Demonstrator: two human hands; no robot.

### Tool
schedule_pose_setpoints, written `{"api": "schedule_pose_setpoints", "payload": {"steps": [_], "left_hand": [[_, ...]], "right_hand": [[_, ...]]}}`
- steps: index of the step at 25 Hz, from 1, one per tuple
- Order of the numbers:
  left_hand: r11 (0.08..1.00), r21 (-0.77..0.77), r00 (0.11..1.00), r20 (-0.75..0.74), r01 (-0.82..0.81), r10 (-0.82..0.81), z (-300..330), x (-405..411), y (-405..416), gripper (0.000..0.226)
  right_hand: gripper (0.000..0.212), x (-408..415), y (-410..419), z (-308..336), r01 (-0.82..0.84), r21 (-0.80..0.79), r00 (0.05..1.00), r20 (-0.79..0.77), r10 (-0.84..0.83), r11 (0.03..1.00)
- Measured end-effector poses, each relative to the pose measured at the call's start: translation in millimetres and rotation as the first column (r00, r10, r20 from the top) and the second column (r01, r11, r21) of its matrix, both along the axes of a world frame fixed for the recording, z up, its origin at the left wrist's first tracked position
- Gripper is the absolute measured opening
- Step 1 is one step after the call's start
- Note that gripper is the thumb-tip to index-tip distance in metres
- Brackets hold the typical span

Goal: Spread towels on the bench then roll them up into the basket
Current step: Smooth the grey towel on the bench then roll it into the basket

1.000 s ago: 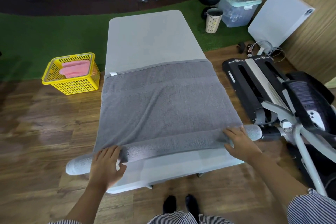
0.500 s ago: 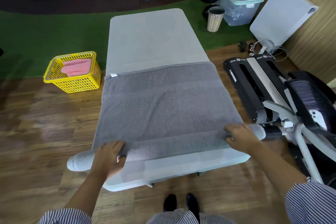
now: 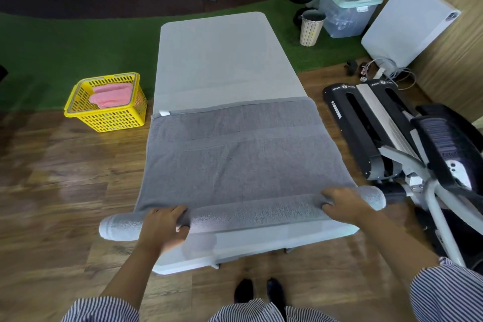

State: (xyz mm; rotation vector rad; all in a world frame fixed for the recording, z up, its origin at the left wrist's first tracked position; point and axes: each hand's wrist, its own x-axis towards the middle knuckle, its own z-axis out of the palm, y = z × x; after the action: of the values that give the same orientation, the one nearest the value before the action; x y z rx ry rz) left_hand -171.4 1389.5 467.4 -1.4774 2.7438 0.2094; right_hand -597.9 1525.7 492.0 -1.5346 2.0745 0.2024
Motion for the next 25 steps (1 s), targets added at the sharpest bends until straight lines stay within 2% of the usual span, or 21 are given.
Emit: {"api": "schedule_pose_setpoints", "payload": {"steps": [2, 3, 5, 7, 10, 14, 15, 17, 19, 21, 23, 25], "left_hand": [[1.000, -0.029, 0.999, -0.053, 0.001, -0.003, 2.8, 0.8, -2.8, 0.044], [0.999, -0.047, 0.997, -0.083, -0.005, 0.001, 4.5, 0.3, -3.0, 0.043], [0.995, -0.102, 0.995, -0.099, -0.011, 0.001, 8.1, -2.1, 1.5, 0.038], [0.991, -0.126, 0.995, -0.099, -0.039, 0.026, 6.3, -4.8, 7.2, 0.038], [0.997, -0.038, 0.996, -0.063, -0.062, 0.060, -2.5, -3.3, 8.0, 0.048], [0.998, 0.053, 0.999, 0.046, 0.020, -0.022, -9.2, 5.8, -0.2, 0.064], [0.998, 0.061, 0.999, 0.044, 0.024, -0.027, -8.0, 7.1, -0.5, 0.061], [0.999, 0.034, 1.000, -0.011, 0.022, -0.021, -6.2, 8.8, 0.3, 0.043], [0.999, 0.021, 0.996, -0.081, 0.044, -0.042, -2.0, 6.8, -1.2, 0.041], [0.997, -0.005, 0.992, -0.097, 0.080, -0.080, 2.3, 7.0, -5.5, 0.043], [1.000, -0.018, 0.999, -0.032, 0.021, -0.022, 7.8, 9.9, -8.3, 0.045], [0.990, -0.030, 0.991, -0.012, -0.134, 0.134, 8.4, 14.7, -8.5, 0.046]], "right_hand": [[0.021, -0.6, 0.3, -0.9, -0.009, -0.028, 1.000, -0.011, 0.009, 1.000], [0.028, -2.0, -0.2, -4.9, -0.026, -0.094, 0.999, -0.036, 0.023, 0.995], [0.028, -0.9, -2.0, -12.6, -0.030, -0.307, 0.998, -0.054, 0.014, 0.951], [0.027, 1.7, -3.3, -17.5, 0.044, -0.391, 0.999, 0.006, -0.045, 0.919], [0.033, 2.3, 0.3, -16.0, 0.132, -0.261, 0.986, 0.132, -0.100, 0.956], [0.053, -2.1, 4.2, -16.4, -0.074, -0.150, 0.997, -0.008, 0.073, 0.986], [0.049, -2.6, 4.1, -17.1, -0.070, -0.152, 0.998, -0.015, 0.069, 0.986], [0.028, -1.3, 3.9, -18.0, -0.011, -0.188, 0.999, 0.028, 0.016, 0.982], [0.005, -3.3, 3.6, -17.9, 0.031, -0.184, 0.999, 0.049, -0.022, 0.982], [0.015, -4.3, 2.2, -14.4, 0.034, -0.139, 0.996, 0.088, -0.022, 0.990], [0.005, -7.2, -0.9, -11.8, 0.037, -0.141, 0.997, 0.071, -0.027, 0.989], [0.033, -10.5, -0.8, -14.9, 0.028, -0.177, 0.997, -0.060, -0.040, 0.984]]}}
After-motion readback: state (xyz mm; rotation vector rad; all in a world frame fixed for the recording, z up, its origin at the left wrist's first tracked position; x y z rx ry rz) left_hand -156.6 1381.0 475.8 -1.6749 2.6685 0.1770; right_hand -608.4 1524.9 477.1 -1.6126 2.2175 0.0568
